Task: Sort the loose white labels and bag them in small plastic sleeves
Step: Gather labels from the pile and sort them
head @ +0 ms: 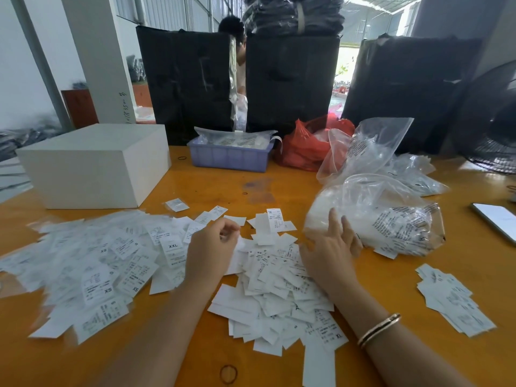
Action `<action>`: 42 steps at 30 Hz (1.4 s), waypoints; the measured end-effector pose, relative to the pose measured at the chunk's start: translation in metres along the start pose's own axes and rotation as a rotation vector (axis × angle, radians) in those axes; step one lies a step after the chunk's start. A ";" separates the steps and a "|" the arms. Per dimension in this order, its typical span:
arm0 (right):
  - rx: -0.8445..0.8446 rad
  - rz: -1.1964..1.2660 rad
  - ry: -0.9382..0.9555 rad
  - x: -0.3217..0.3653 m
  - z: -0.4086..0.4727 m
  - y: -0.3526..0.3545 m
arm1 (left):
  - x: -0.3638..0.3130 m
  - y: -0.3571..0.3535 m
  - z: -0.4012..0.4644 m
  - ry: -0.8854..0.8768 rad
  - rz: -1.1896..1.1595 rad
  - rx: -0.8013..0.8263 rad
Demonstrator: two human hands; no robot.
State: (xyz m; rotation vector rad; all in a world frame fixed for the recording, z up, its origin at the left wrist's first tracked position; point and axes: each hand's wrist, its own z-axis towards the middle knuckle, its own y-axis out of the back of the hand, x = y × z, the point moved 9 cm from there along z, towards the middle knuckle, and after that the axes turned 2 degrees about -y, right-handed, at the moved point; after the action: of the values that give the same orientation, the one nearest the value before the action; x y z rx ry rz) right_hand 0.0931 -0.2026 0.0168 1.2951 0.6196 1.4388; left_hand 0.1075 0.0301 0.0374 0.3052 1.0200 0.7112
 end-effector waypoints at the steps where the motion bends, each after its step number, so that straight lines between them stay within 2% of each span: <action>1: 0.046 -0.034 -0.022 -0.004 0.002 -0.005 | 0.001 0.004 0.001 -0.007 0.053 -0.018; 5: 0.213 -0.126 -0.084 -0.011 0.004 -0.022 | 0.012 0.013 0.004 0.035 0.301 -0.036; 9: 0.164 -0.192 -0.012 -0.002 0.002 -0.019 | 0.020 0.017 0.004 0.060 0.456 -0.029; 13: 0.155 -0.078 0.127 0.023 -0.005 -0.020 | 0.021 0.022 0.006 0.065 0.594 -0.066; 16: 0.208 0.016 0.293 0.048 -0.015 -0.025 | 0.011 0.023 0.007 -0.003 0.558 -0.118; 19: 0.257 0.221 0.436 0.067 -0.028 -0.019 | -0.015 0.011 0.001 -0.213 0.443 -0.084; 21: 0.117 0.364 0.517 0.073 -0.031 0.008 | -0.034 -0.006 -0.007 -0.380 0.327 0.046; 23: -0.158 0.462 0.563 0.069 -0.032 0.047 | -0.042 -0.028 -0.016 -0.441 0.216 0.262; 25: -0.445 0.423 0.487 0.049 -0.027 0.081 | -0.041 -0.047 -0.024 -0.422 0.188 0.429; 26: -0.512 0.351 0.391 0.036 -0.020 0.089 | -0.039 -0.053 -0.027 -0.419 0.193 0.472; 27: -0.484 0.257 0.273 0.022 -0.010 0.089 | -0.039 -0.056 -0.029 -0.426 0.181 0.492; 29: -0.188 0.052 0.103 -0.001 0.008 0.063 | -0.042 -0.056 -0.032 -0.457 0.145 0.504; 31: 0.144 -0.098 0.069 -0.011 0.008 0.027 | -0.043 -0.057 -0.032 -0.472 0.153 0.517; 32: 0.223 -0.145 0.082 -0.009 0.005 0.017 | -0.042 -0.058 -0.032 -0.463 0.156 0.526; 39: 0.265 -0.462 0.076 0.008 0.012 -0.006 | -0.037 -0.062 -0.035 -0.401 0.132 0.600; 42: 0.280 -0.471 0.075 0.022 0.022 -0.010 | -0.038 -0.063 -0.036 -0.402 0.153 0.616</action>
State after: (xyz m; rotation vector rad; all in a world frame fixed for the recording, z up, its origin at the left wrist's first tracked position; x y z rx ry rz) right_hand 0.1204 -0.1855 0.0226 1.2045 1.1253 1.0379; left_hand 0.0896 -0.0449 0.0102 1.0280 0.8111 0.4280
